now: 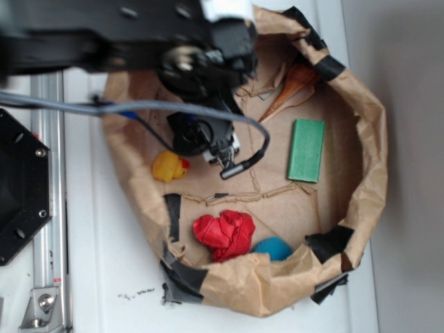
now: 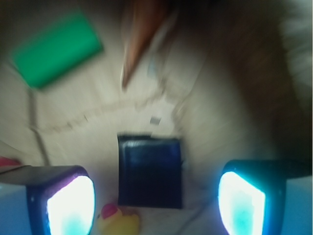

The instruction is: Grab the black box.

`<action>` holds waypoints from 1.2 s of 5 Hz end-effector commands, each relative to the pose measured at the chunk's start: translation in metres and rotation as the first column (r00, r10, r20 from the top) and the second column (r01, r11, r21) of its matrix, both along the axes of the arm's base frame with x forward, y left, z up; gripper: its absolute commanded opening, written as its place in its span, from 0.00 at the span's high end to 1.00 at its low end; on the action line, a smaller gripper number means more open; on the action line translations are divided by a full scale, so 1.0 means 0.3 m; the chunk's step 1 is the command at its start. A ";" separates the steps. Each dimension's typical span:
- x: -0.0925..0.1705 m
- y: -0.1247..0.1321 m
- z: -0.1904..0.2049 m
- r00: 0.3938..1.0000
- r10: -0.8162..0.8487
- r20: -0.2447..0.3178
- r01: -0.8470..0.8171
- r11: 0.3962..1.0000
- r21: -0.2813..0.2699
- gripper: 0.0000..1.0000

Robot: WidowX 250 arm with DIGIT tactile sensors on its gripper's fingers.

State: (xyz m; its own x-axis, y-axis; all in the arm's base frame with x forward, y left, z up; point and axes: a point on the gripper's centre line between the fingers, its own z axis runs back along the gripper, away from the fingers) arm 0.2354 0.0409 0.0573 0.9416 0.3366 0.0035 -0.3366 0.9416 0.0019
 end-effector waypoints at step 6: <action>-0.023 0.087 -0.006 0.993 0.020 0.118 -0.021 1.000 0.010 0.11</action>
